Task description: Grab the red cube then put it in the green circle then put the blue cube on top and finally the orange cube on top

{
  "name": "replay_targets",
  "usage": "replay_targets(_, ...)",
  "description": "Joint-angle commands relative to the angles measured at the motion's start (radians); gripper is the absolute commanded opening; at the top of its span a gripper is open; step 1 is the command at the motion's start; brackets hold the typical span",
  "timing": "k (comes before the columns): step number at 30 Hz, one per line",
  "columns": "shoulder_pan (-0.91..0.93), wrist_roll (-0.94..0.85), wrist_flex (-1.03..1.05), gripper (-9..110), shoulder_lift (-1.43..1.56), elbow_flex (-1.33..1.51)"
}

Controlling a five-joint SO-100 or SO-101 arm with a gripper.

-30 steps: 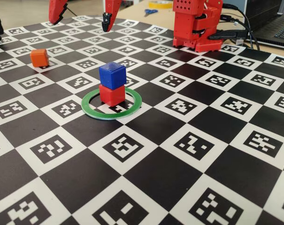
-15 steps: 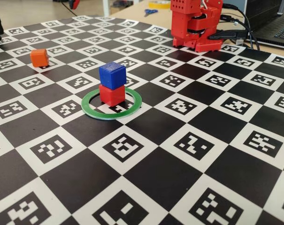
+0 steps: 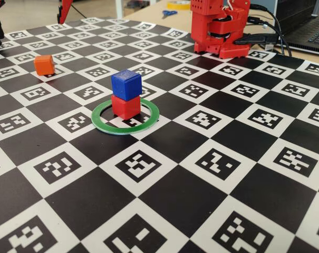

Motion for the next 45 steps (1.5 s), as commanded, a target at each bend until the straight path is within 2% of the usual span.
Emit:
replay_targets(1, 0.021, 0.008, 0.009, 52, -0.02, -0.149)
replay_targets(22, 0.057, 0.029, -0.017, 52, -0.272, -0.313)
replay_targets(45, 0.084, 0.025, -0.06, 50, -0.36, -0.339)
